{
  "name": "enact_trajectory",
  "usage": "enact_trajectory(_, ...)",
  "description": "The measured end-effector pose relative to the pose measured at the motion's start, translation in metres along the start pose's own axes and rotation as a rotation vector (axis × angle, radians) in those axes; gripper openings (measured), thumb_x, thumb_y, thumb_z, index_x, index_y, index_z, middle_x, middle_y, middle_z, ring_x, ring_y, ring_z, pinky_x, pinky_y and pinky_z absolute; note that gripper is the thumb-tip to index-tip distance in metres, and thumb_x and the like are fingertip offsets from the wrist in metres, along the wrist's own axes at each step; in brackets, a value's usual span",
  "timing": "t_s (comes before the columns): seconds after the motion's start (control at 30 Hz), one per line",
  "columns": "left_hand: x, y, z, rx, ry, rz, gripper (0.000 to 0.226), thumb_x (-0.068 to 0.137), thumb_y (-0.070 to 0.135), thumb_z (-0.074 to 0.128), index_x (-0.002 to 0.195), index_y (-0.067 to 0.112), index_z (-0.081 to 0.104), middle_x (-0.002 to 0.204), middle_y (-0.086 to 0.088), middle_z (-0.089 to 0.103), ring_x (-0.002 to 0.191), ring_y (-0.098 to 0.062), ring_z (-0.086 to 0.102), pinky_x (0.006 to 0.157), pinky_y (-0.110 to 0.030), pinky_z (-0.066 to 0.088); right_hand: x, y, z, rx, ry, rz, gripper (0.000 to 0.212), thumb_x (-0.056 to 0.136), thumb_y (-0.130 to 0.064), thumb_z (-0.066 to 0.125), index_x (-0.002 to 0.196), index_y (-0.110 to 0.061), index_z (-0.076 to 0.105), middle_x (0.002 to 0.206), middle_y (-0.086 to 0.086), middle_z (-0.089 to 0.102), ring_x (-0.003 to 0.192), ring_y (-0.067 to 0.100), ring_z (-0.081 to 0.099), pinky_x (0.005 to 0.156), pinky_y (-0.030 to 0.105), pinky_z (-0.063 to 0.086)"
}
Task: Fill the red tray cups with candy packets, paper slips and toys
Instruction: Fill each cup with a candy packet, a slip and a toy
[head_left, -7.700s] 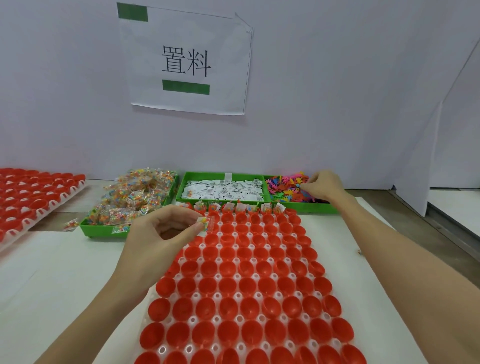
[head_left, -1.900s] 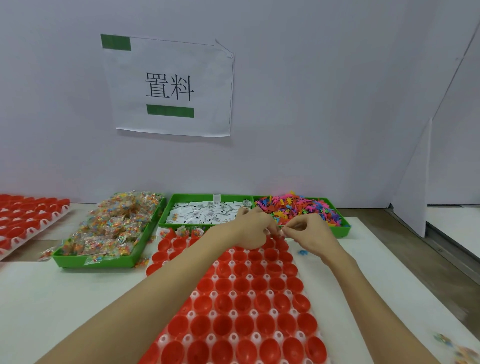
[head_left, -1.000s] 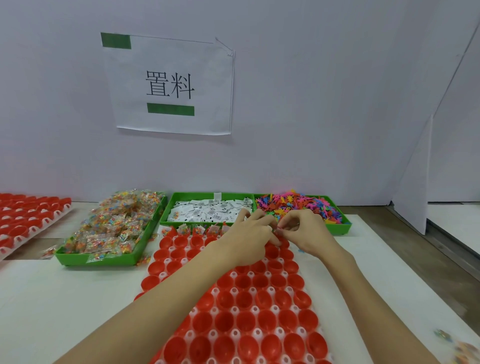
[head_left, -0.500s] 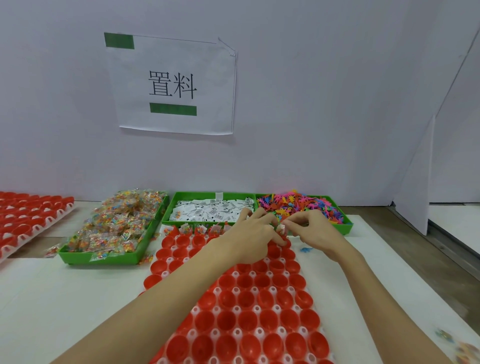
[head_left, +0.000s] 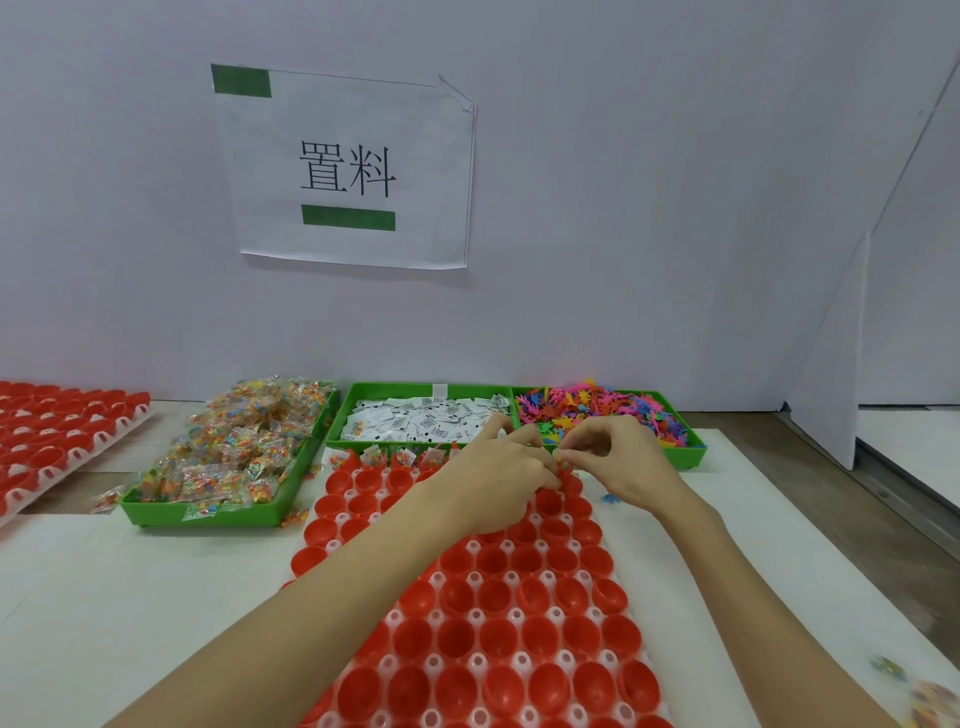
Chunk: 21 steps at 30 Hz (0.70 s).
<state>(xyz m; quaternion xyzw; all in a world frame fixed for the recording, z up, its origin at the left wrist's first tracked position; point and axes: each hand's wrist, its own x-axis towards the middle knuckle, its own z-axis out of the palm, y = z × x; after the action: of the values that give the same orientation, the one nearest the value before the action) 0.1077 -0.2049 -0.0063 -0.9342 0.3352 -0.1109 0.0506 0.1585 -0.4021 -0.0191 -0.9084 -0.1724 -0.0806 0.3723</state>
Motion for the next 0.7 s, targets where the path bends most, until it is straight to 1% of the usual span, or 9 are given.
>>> enact_trajectory(0.07, 0.0, 0.0, -0.003, 0.031, -0.005, 0.016, 0.051, 0.094, 0.002, 0.049, 0.135, 0.028, 0.065, 0.142, 0.016, 0.059, 0.131, -0.015, 0.038, 0.113, -0.039, 0.019, 0.0, -0.001, -0.003, -0.01, -0.036, -0.024, 0.006, 0.087, -0.02, 0.08, 0.092, -0.019, 0.078, 0.083, -0.01, 0.075, 0.078, -0.004, 0.069, 0.07, 0.008, 0.052)
enact_trajectory(0.13, 0.0, 0.001, -0.004, 0.04, -0.012, 0.021, 0.052, 0.095, 0.001, 0.048, 0.137, 0.028, 0.064, 0.143, 0.017, 0.058, 0.132, -0.014, 0.038, 0.114, -0.04, 0.019, 0.0, 0.0, -0.005, -0.027, -0.054, -0.02, 0.005, 0.087, -0.021, 0.08, 0.091, -0.021, 0.078, 0.083, -0.01, 0.075, 0.078, -0.004, 0.068, 0.07, 0.01, 0.053)
enact_trajectory(0.23, 0.001, 0.002, -0.003, 0.047, -0.013, 0.026, 0.053, 0.095, 0.002, 0.048, 0.138, 0.029, 0.063, 0.147, 0.016, 0.055, 0.134, -0.014, 0.037, 0.115, -0.04, 0.021, -0.001, 0.003, -0.003, -0.05, -0.036, -0.006, 0.004, 0.087, -0.022, 0.081, 0.089, -0.021, 0.078, 0.082, -0.01, 0.074, 0.077, -0.001, 0.068, 0.066, 0.008, 0.051)
enact_trajectory(0.3, 0.001, 0.001, -0.003, 0.053, -0.018, 0.025, 0.053, 0.096, 0.002, 0.048, 0.14, 0.029, 0.061, 0.148, 0.016, 0.054, 0.135, -0.013, 0.036, 0.115, -0.04, 0.02, -0.001, 0.003, 0.002, -0.058, -0.015, 0.012, 0.005, 0.086, -0.021, 0.081, 0.088, -0.02, 0.077, 0.081, -0.007, 0.074, 0.077, 0.003, 0.068, 0.064, 0.009, 0.05)
enact_trajectory(0.33, 0.001, 0.001, -0.002, 0.057, -0.021, 0.026, 0.054, 0.096, 0.002, 0.048, 0.14, 0.03, 0.06, 0.148, 0.016, 0.054, 0.136, -0.013, 0.036, 0.116, -0.039, 0.02, -0.001, 0.003, 0.005, -0.054, -0.002, 0.027, 0.006, 0.085, -0.02, 0.081, 0.088, -0.02, 0.076, 0.081, -0.005, 0.074, 0.077, 0.006, 0.069, 0.065, 0.011, 0.051)
enact_trajectory(0.4, 0.002, 0.001, -0.002, 0.065, -0.024, 0.025, 0.054, 0.096, 0.002, 0.047, 0.141, 0.03, 0.06, 0.148, 0.016, 0.054, 0.136, -0.014, 0.036, 0.116, -0.04, 0.02, -0.001, 0.002, 0.008, -0.026, 0.015, 0.062, 0.007, 0.084, -0.019, 0.081, 0.086, -0.02, 0.075, 0.079, -0.002, 0.074, 0.078, 0.01, 0.07, 0.069, 0.018, 0.056)
enact_trajectory(0.47, 0.003, 0.001, -0.002, 0.059, -0.024, 0.024, 0.053, 0.096, 0.002, 0.047, 0.139, 0.03, 0.061, 0.147, 0.015, 0.054, 0.135, -0.014, 0.037, 0.116, -0.04, 0.02, -0.001, 0.002, 0.006, 0.026, -0.001, 0.086, 0.007, 0.084, -0.019, 0.082, 0.087, -0.02, 0.076, 0.079, 0.0, 0.074, 0.078, 0.011, 0.07, 0.074, 0.025, 0.059)
enact_trajectory(0.6, 0.002, 0.001, -0.003, 0.04, -0.019, 0.024, 0.049, 0.097, 0.004, 0.048, 0.136, 0.029, 0.064, 0.146, 0.014, 0.055, 0.134, -0.015, 0.037, 0.116, -0.04, 0.019, -0.001, 0.002, -0.004, 0.131, -0.072, 0.087, 0.008, 0.085, -0.024, 0.082, 0.091, -0.022, 0.078, 0.084, -0.003, 0.076, 0.081, 0.009, 0.072, 0.076, 0.025, 0.06)
enact_trajectory(0.7, 0.0, 0.001, -0.004, 0.015, -0.004, 0.024, 0.048, 0.098, 0.005, 0.047, 0.137, 0.028, 0.063, 0.148, 0.014, 0.054, 0.133, -0.014, 0.038, 0.115, -0.04, 0.019, -0.002, 0.001, -0.008, 0.124, -0.082, 0.076, 0.008, 0.088, -0.024, 0.08, 0.095, -0.023, 0.077, 0.087, -0.003, 0.076, 0.084, 0.01, 0.071, 0.074, 0.024, 0.06)
